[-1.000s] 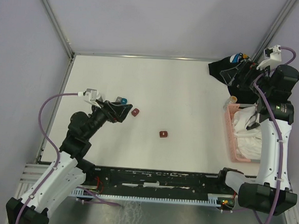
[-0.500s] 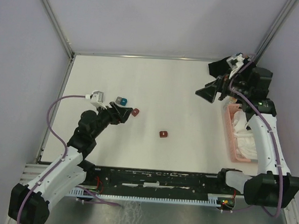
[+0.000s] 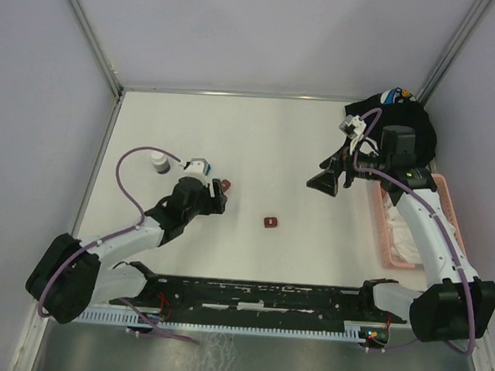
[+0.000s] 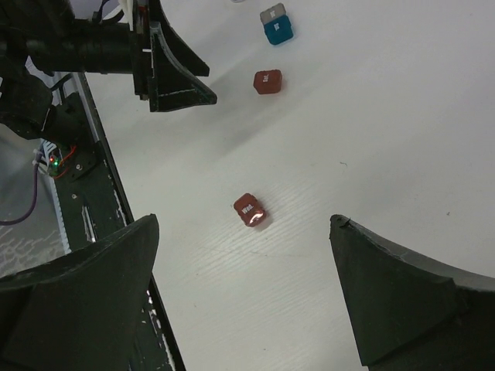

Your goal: Sort the pills into containers

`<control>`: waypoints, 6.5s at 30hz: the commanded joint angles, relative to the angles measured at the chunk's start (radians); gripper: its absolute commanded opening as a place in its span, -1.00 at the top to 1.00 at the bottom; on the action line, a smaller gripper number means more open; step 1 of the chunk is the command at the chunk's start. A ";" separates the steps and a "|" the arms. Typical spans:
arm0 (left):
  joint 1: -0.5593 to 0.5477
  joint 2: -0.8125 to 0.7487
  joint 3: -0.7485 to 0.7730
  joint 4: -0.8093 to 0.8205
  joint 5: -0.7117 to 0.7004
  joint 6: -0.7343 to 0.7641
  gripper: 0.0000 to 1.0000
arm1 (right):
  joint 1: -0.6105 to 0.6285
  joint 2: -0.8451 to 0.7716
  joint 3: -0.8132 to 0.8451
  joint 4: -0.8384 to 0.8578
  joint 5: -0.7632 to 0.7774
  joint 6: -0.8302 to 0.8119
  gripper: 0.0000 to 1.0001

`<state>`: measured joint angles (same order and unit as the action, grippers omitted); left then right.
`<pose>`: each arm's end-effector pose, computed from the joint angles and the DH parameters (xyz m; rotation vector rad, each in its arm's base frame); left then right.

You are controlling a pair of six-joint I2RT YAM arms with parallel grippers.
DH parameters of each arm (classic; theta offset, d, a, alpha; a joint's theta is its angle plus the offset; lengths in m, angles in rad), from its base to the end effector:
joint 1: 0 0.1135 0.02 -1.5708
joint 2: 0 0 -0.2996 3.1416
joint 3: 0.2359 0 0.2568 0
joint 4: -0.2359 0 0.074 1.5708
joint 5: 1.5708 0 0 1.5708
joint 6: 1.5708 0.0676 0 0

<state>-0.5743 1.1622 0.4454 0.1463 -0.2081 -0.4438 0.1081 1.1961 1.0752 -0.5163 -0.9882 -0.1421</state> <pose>0.2146 -0.1222 0.1940 0.0177 2.1509 -0.3761 0.2472 0.0836 0.3556 -0.7826 1.9030 1.0525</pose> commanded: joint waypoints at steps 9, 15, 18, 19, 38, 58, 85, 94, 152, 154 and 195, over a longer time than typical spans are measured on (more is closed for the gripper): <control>0.023 0.259 0.121 0.201 0.085 0.343 -0.46 | 0.030 0.040 0.044 -0.095 -0.010 -0.114 -1.00; 0.028 0.385 0.216 0.165 0.069 0.360 -0.19 | 0.030 0.041 0.053 -0.119 -0.014 -0.134 -1.00; 0.027 0.424 0.250 0.157 0.029 0.355 -0.19 | 0.030 0.043 0.056 -0.125 -0.017 -0.139 -1.00; 0.028 0.435 0.260 0.154 0.024 0.356 -0.19 | 0.030 0.043 0.056 -0.127 -0.019 -0.139 -1.00; 0.040 0.513 0.362 0.034 0.131 0.372 -0.21 | 0.029 0.057 0.066 -0.146 -0.029 -0.147 -1.00; 0.008 0.493 0.409 -0.106 0.310 0.338 -0.04 | 0.030 0.068 0.078 -0.166 -0.041 -0.161 -1.00; -0.053 0.564 0.498 -0.088 -0.033 0.128 -0.09 | 0.030 0.063 0.087 -0.188 -0.049 -0.180 -0.99; -0.054 0.595 0.511 -0.093 -0.016 0.136 -0.03 | 0.030 0.066 0.088 -0.191 -0.050 -0.180 -0.99; -0.404 0.267 0.172 0.106 0.598 0.856 -0.19 | 0.102 0.020 0.015 -0.496 -0.067 -0.943 -0.99; -0.403 0.208 0.139 0.146 0.574 0.825 -0.20 | 0.102 0.026 0.013 -0.516 -0.069 -0.971 -0.99; -0.360 -0.498 -0.292 0.087 -0.132 -0.179 -0.29 | 0.791 0.430 0.046 -0.503 0.517 -2.017 -0.47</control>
<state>-0.9390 0.7040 0.1730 0.2535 -0.2825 -0.5602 0.8688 1.5814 1.0332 -0.9863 -0.5499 -2.0361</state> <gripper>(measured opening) 0.644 0.766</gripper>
